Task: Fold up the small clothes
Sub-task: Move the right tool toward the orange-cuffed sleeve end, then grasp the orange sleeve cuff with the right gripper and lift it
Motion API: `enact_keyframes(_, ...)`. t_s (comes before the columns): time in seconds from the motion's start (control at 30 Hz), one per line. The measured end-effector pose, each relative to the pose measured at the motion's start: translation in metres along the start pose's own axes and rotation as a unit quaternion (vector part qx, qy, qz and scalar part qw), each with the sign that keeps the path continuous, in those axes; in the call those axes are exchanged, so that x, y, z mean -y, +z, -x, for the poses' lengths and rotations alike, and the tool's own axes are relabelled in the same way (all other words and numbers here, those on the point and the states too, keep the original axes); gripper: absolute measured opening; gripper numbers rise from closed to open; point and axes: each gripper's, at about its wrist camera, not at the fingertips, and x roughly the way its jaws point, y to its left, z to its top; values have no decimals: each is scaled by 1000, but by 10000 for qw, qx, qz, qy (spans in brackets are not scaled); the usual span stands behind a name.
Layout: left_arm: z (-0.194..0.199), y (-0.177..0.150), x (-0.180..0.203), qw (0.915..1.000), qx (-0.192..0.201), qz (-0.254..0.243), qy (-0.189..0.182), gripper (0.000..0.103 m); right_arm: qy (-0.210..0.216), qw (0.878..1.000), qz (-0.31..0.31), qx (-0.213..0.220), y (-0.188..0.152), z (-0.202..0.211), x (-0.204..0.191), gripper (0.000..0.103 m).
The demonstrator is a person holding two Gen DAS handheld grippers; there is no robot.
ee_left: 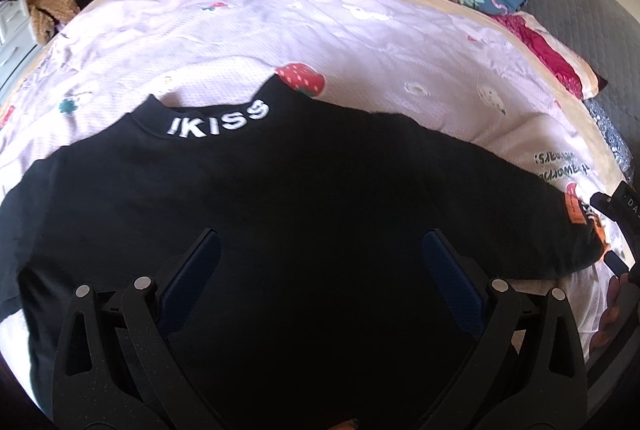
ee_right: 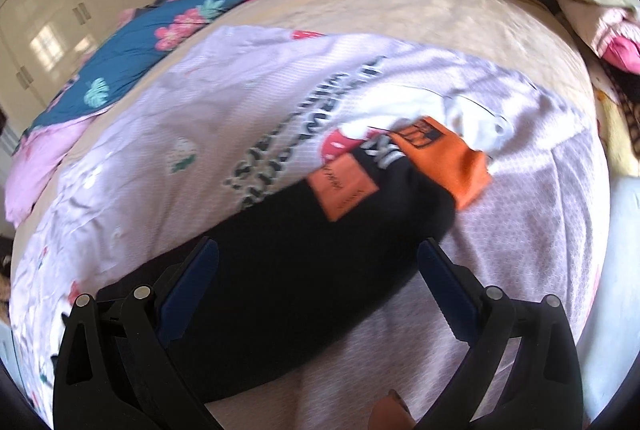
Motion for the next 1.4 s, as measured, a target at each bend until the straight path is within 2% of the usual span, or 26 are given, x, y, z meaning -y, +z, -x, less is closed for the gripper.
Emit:
enact_keyframes(0.3, -15, 1, 18, 9997, -61, -225, -61, 95, -104, 9979, -626, -97, 9, -19, 39, 99)
enact_keyframes(0.57, -17, 1, 18, 9997, -59, -204, -98, 95, 323, 9933, -1077, -279, 18, -46, 61, 97)
enact_keyframes(0.6, -17, 1, 17, 9998, -57, -187, -102, 95, 397, 9927, -1112, -243, 19, -47, 63, 94)
enact_keyframes(0.67, -17, 2, 13, 9999, -42, -135, -96, 95, 391, 9923, -1160, -201, 20, -49, 66, 70)
enact_keyframes(0.7, -16, 2, 11, 9999, -33, -97, -90, 95, 422, 9921, -1170, -141, 20, -48, 68, 66)
enact_keyframes(0.77, -16, 2, 8, 9999, -44, -46, -86, 95, 460, 9916, -1206, -53, 20, -46, 72, 41)
enact_keyframes(0.8, -15, 3, 6, 9999, -47, -21, -87, 95, 480, 9912, -1232, -27, 21, -46, 73, 36)
enact_keyframes(0.83, -14, 3, 4, 10000, -44, -7, -83, 95, 536, 9904, -1271, 25, 22, -44, 74, 24)
enact_keyframes(0.87, -12, 4, 3, 10000, -32, 5, -83, 95, 652, 9894, -1291, 95, 22, -40, 75, 17)
enact_keyframes(1.03, 2, 12, -10, 9998, 95, 147, -118, 95, 1333, 9844, -1062, 425, 27, -22, 63, 12)
enact_keyframes(1.17, 18, 19, -24, 9991, 243, 301, -177, 95, 2016, 9756, -567, 667, 28, 3, 36, 12)
enact_keyframes(1.4, 54, 25, -58, 9964, 456, 685, -201, 95, 3049, 9467, 451, 941, 20, 51, -18, 12)
